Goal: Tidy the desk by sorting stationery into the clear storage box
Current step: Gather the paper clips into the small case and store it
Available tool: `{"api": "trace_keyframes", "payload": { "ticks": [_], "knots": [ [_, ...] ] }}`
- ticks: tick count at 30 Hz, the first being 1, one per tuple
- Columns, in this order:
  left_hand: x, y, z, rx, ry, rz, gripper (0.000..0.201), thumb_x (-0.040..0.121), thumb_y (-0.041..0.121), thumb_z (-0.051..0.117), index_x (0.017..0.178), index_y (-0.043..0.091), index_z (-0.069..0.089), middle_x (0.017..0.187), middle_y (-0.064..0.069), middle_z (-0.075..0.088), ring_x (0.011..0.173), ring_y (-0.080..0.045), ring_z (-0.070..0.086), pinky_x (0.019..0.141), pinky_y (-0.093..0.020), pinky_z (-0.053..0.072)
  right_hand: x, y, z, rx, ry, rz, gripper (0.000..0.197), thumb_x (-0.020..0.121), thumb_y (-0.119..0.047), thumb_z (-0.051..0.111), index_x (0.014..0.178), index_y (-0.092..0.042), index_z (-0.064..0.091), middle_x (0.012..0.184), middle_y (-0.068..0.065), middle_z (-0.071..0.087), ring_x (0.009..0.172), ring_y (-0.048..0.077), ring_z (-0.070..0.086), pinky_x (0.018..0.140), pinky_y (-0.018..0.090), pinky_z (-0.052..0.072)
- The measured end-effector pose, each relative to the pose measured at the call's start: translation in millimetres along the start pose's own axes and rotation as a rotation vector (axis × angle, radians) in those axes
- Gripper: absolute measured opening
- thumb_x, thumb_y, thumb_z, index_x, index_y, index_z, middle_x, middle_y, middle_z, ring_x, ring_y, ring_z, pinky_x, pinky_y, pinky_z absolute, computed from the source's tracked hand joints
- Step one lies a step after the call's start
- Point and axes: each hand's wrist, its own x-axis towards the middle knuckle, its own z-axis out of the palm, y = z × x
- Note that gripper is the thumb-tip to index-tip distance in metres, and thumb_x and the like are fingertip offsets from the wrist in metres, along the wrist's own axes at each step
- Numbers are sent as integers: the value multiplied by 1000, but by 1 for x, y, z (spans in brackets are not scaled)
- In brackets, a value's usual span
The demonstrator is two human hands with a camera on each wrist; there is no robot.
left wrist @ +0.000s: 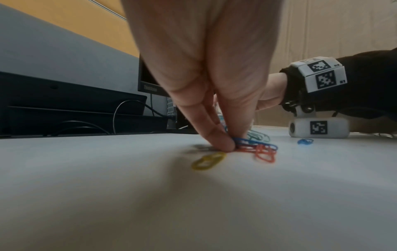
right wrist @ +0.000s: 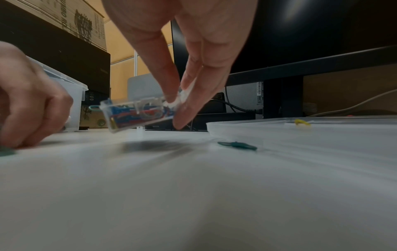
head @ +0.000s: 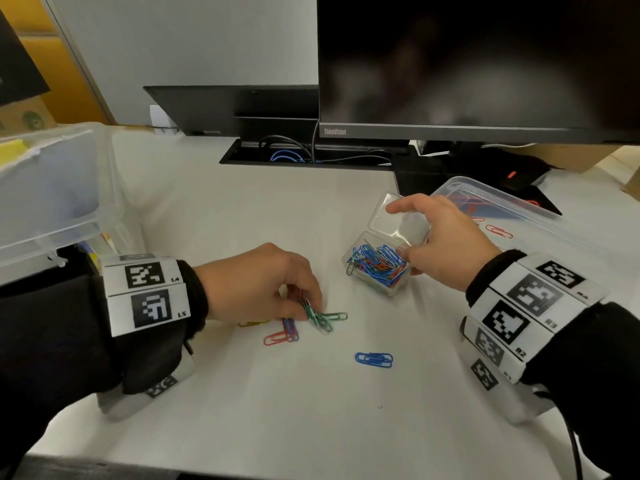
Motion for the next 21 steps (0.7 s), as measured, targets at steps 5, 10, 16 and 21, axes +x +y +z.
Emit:
{"api": "trace_keyframes", "payload": {
  "ticks": [5,10,16,21],
  "knots": [
    [7,7,-4,-19,212,116,21,78,9,61,87,19,76,88,0,65,70,8,55,64,4,37,1,2,1,21,-6,-8,54,78,5,60,122,-25,51,114,0,37,105,28,54,87,40,53],
    [35,23,-14,-19,524,189,17,82,6,63,92,15,74,90,0,61,73,-6,58,71,-11,48,1,0,3,51,-26,-37,53,77,4,63,119,-27,52,110,1,39,98,31,56,67,37,59],
    [49,33,-6,51,335,169,29,89,10,56,113,23,66,111,3,57,90,-4,51,78,-8,41,2,1,5,44,-53,-65,55,75,5,64,119,-26,53,108,2,40,101,33,56,67,44,59],
    [38,26,-12,45,308,104,30,80,33,68,108,23,67,91,8,56,75,-2,53,72,-15,48,1,1,5,34,-50,-56,54,77,4,64,120,-26,52,110,3,41,97,30,56,65,39,59]
  ]
}}
